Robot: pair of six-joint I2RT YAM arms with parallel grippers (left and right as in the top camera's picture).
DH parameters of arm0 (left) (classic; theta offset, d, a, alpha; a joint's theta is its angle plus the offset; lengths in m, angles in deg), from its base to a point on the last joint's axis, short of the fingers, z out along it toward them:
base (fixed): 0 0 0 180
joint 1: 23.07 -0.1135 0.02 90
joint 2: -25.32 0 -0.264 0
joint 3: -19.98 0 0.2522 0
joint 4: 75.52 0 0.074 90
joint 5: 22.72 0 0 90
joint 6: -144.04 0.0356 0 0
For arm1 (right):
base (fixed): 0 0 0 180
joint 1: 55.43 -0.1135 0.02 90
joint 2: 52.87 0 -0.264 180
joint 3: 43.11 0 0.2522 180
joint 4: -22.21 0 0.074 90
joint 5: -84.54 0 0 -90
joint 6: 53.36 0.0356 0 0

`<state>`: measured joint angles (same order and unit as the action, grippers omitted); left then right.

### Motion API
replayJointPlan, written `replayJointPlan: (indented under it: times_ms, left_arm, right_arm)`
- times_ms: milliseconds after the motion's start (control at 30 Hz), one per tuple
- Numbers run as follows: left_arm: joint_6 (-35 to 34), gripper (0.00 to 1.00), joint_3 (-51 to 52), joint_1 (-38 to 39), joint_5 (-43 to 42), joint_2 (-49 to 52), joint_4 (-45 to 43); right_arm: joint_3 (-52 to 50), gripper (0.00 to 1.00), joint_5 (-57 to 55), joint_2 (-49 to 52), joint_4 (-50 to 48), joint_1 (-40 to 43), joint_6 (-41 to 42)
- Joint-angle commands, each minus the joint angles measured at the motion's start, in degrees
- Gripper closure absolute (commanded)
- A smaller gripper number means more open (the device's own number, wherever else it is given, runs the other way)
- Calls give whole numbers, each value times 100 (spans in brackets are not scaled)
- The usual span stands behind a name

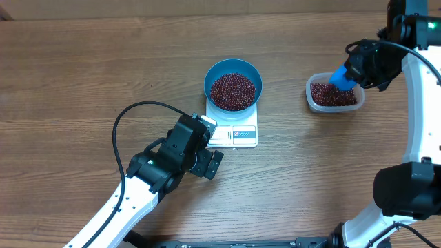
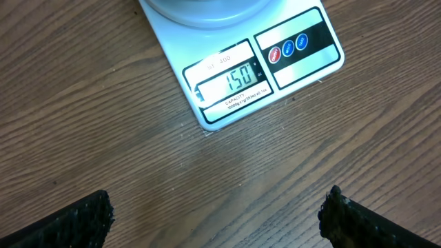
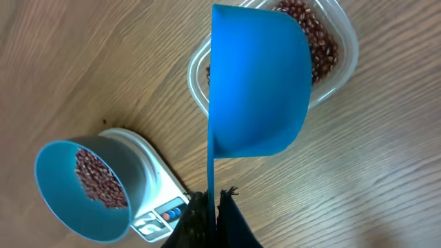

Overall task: Scoop item into bowl and weigh 150g on scale
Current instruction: 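Lower the blue scoop into the clear bean tub with the right gripper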

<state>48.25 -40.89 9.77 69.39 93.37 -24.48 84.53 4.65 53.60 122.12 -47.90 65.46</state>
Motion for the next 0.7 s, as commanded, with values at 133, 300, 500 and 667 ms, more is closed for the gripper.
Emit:
replayJointPlan:
  times_ms: [133,300,500,667]
  left_arm:
    - [66,1,-127,-35,-46,9,-2]
    - [68,0,-127,-35,-46,9,-2]
    - [66,0,-127,-35,-46,9,-2]
    - [66,0,-127,-35,-46,9,-2]
  right_arm:
    - [-37,96,-103,-103,-42,55,1132]
    - [-293,96,-107,-103,-83,52,1899]
    - [-824,96,-101,-103,-645,52,2243]
    - [-859,96,-101,-103,-809,52,2291]
